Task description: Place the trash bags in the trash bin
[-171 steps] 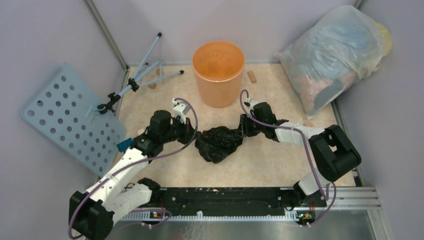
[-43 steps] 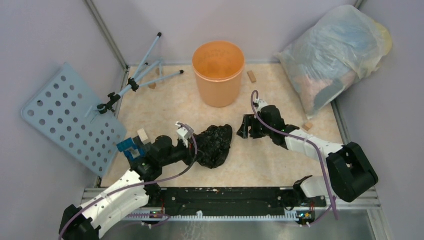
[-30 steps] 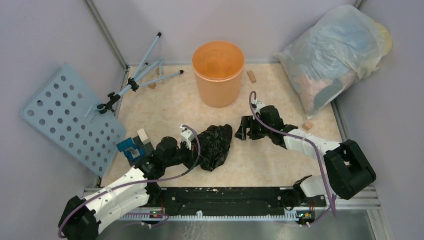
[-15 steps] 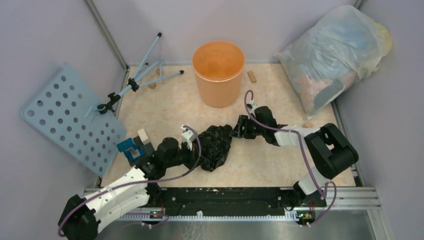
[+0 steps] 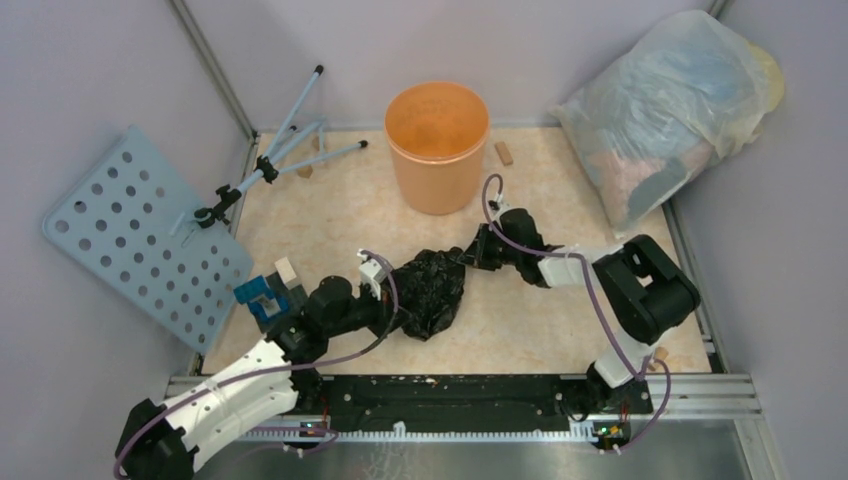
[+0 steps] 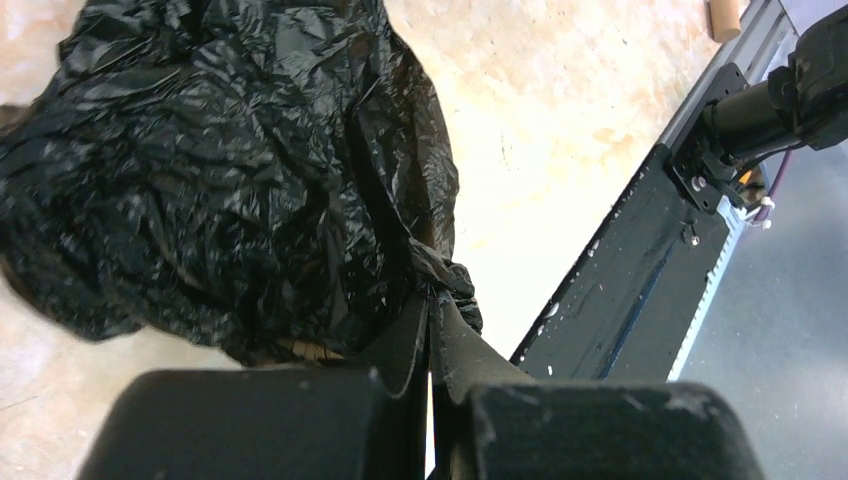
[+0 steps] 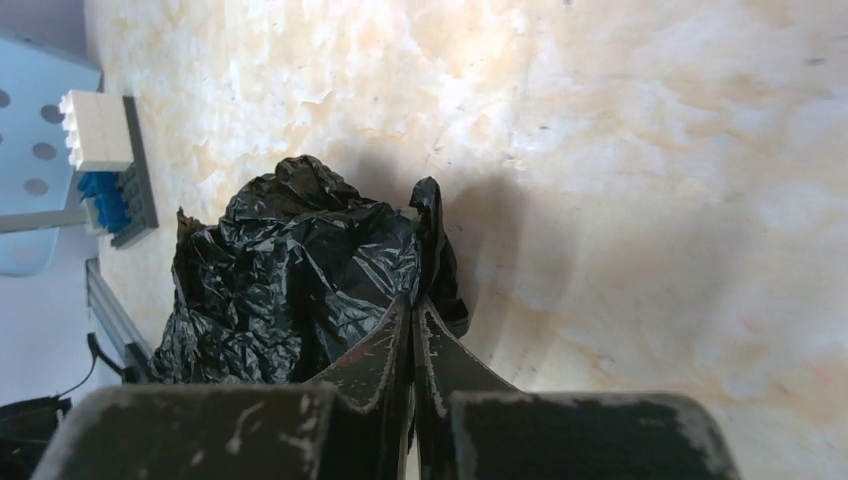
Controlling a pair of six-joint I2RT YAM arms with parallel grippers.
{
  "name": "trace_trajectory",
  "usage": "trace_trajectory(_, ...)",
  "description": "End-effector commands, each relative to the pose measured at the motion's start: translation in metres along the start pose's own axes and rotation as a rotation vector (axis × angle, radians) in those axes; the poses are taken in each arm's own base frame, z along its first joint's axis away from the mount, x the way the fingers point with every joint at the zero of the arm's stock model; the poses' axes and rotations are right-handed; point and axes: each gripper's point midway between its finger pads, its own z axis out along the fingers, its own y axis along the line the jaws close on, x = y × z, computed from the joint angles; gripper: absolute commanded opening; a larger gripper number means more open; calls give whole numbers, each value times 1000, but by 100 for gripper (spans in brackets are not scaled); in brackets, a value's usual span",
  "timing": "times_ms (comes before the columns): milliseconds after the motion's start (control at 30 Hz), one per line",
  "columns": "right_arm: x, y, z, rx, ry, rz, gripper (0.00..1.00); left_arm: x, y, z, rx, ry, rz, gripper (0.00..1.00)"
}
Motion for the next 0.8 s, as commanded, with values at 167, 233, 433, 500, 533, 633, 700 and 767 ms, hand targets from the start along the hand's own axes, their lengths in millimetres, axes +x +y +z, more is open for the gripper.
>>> trace_trajectory(167,-83,-30,-81,325,-365,-54,0,-70,11,-38,-217,-233,38,0)
trace_trajectory(233,-90,-40,-101,400,-427,-71,0,-76,12,-47,-225,-298,37,0)
trace_trajectory(433,-93,-29,-125,360,-481,-170,0,-63,6,-38,-129,-343,-3,26)
trace_trajectory(500,-93,-19,-128,314,-480,-220,0,-62,13,-38,-180,-318,-26,57)
trace_trajectory(533,-94,-14,-129,290,-481,-251,0,-66,18,-42,-221,-322,-43,71)
trace_trajectory(633,-94,0,-136,232,-490,-324,0,-80,37,-55,-369,-370,-85,91)
trace_trajectory(700,-92,8,-138,195,-484,-360,0,-92,37,-60,-384,-412,-68,96)
trace_trajectory(767,-88,16,-139,152,-466,-394,0,-108,28,-60,-352,-449,-40,98)
